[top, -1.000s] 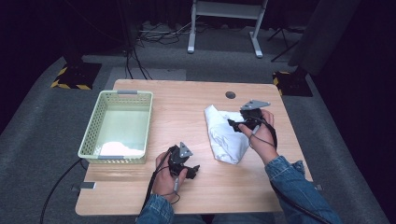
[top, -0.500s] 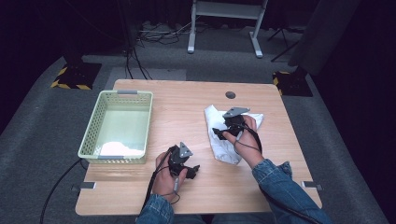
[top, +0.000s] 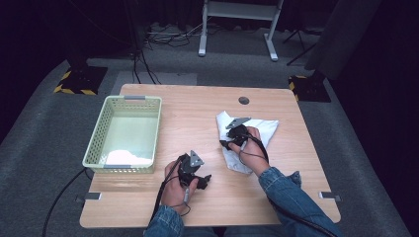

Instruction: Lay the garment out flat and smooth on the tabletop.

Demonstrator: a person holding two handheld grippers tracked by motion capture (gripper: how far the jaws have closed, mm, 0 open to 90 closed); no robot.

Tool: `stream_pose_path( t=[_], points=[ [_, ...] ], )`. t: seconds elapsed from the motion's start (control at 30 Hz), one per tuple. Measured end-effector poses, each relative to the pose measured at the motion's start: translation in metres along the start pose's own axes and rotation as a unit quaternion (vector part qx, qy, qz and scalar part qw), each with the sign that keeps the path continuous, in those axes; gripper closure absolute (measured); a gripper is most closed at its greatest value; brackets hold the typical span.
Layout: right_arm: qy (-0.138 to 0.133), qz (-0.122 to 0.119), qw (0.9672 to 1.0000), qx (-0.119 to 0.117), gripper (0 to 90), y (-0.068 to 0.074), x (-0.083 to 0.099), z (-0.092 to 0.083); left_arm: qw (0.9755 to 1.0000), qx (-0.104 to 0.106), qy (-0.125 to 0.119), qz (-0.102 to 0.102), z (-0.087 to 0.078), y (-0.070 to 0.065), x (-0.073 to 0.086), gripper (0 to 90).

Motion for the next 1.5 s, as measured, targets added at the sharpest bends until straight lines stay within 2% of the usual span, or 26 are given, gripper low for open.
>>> stream_pose_path(
  t=[0.03,0.07,0.17,0.37,0.6,1.13,1.33,1.5],
  points=[
    [0.001,-0.007,1.0,0.005,74.0,-0.001,0.001,-0.002,1.0,0.0,-0.001,-0.001,0.0,0.0,0.0,14.9],
    [-0.001,-0.007,1.0,0.0,78.1,-0.002,0.002,-0.004,1.0,0.001,-0.001,-0.001,0.0,0.0,0.0,14.9],
    [-0.014,0.004,0.9998,-0.011,83.4,-0.007,0.004,-0.014,1.0,0.001,-0.001,-0.001,0.0,0.0,0.0,14.9],
    [-0.038,0.005,0.9992,-0.012,83.6,-0.009,0.007,-0.038,1.0,0.001,0.0,-0.002,0.0,0.0,0.0,14.9],
    [-0.057,0.007,0.9983,-0.005,83.2,-0.011,0.021,-0.066,1.0,0.001,-0.001,-0.001,0.0,0.0,0.0,14.8],
    [-0.091,0.056,0.9942,0.006,83.2,-0.035,0.075,-0.124,1.0,0.001,-0.001,-0.002,0.0,0.0,0.0,14.8],
    [-0.096,0.073,0.9927,0.013,83.5,-0.043,0.094,-0.134,1.0,0.001,-0.001,-0.003,0.0,0.0,0.0,14.8],
    [-0.106,0.1,0.9892,0.018,83.6,-0.052,0.115,-0.145,1.0,0.001,-0.001,-0.003,0.0,0.0,0.0,14.8]
  ],
)
Point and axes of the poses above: each handheld gripper's, and its own axes: z roughly forward along the jaws, x roughly out of its underside, y roughly to its left, the point moved 3 cm from there along z, roughly forward along the jaws, and after that the axes turned 6 degrees about y, right-handed, at the moved point
